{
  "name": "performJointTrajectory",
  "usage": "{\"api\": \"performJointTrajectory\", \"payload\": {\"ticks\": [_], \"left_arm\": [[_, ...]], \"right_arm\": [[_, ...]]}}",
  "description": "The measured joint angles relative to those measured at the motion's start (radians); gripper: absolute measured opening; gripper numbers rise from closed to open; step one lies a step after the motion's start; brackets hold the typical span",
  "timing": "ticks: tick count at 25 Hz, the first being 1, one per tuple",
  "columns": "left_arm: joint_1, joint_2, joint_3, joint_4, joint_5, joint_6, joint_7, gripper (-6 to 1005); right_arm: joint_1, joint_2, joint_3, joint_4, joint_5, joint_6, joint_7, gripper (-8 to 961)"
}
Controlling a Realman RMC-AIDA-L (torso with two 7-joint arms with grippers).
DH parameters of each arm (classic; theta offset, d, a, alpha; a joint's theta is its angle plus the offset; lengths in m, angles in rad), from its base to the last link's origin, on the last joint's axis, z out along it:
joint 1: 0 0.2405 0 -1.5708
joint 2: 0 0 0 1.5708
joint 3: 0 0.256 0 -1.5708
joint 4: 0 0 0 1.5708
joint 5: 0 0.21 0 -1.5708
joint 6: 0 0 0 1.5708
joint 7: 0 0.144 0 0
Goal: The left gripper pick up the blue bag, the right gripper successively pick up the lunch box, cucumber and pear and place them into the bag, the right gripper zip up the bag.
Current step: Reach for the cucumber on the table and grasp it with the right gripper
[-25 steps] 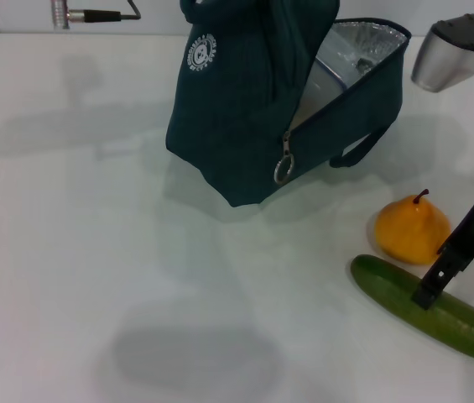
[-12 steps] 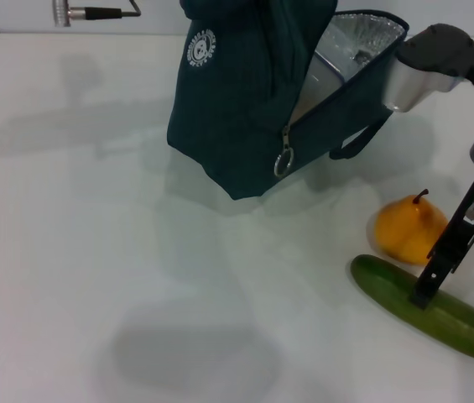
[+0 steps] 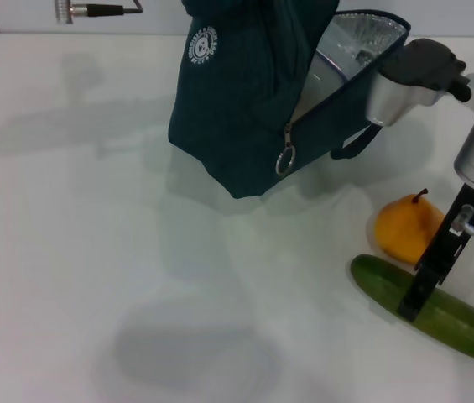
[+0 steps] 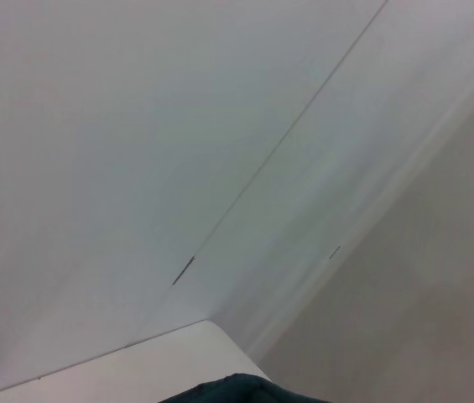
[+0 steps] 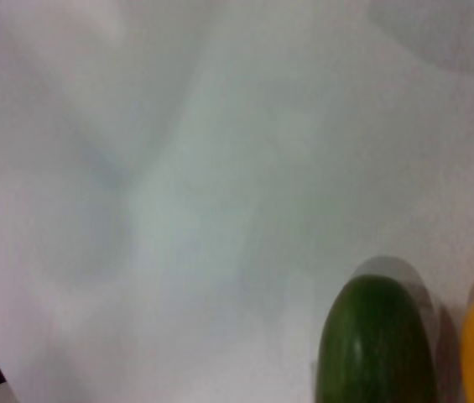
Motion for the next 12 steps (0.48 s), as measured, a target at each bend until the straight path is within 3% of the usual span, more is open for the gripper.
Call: {"api": "performJointTrajectory", "payload": {"ticks": [12], "left_arm": [[-0.008, 0.001, 0.0, 0.0, 0.003, -0.002, 0.002, 52]], "right_arm": [[0.008, 0.0, -0.048, 0.021, 0.017, 0.027, 0.0, 827]]}}
